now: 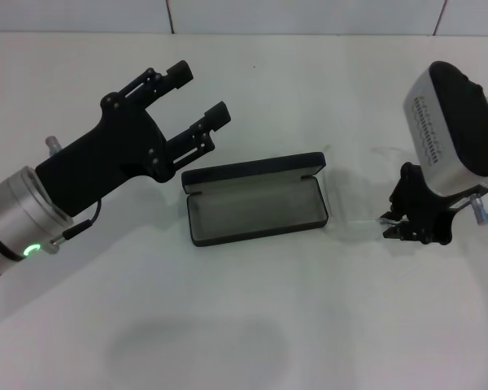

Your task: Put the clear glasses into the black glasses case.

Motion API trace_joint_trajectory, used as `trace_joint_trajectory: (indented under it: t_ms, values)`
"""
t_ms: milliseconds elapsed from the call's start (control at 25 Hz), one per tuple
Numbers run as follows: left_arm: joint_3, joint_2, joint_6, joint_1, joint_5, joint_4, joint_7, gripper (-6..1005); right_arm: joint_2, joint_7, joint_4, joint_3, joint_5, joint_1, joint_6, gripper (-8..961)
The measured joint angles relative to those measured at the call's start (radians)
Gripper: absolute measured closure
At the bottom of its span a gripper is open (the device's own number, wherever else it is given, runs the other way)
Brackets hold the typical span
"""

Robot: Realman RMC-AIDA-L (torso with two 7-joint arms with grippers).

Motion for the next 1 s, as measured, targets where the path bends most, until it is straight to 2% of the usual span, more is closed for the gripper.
trace_joint_trajectory:
  t_ms: [160, 360, 520, 680, 800, 1000]
  values:
    - [0.000, 0.000, 0.001, 0.007, -0.001, 0.000, -0.005, 259, -0.007, 0.000, -0.035, 0.019, 0.000, -0.033, -0.016, 817]
    - [0.001, 0.000, 0.008, 0.011, 0.001, -0.001, -0.014, 259, -0.007, -0.040, -0.145, 0.109, 0.039, -0.132, -0.047, 840]
    - [0.002, 0.000, 0.012, 0.013, -0.003, -0.001, -0.045, 259, -0.007, -0.165, -0.174, 0.245, 0.208, -0.201, -0.080, 841]
    - [0.019, -0.001, 0.034, 0.002, 0.013, 0.000, -0.066, 260, -0.008, -0.327, -0.083, 0.347, 0.418, -0.247, -0.109, 841]
    - [0.024, -0.002, 0.073, -0.009, 0.027, 0.002, -0.068, 260, -0.008, -0.485, 0.029, 0.351, 0.550, -0.282, -0.112, 841]
    - [0.033, -0.001, 0.115, -0.050, 0.055, -0.001, -0.106, 260, -0.004, -0.709, 0.221, 0.346, 0.696, -0.289, -0.133, 840]
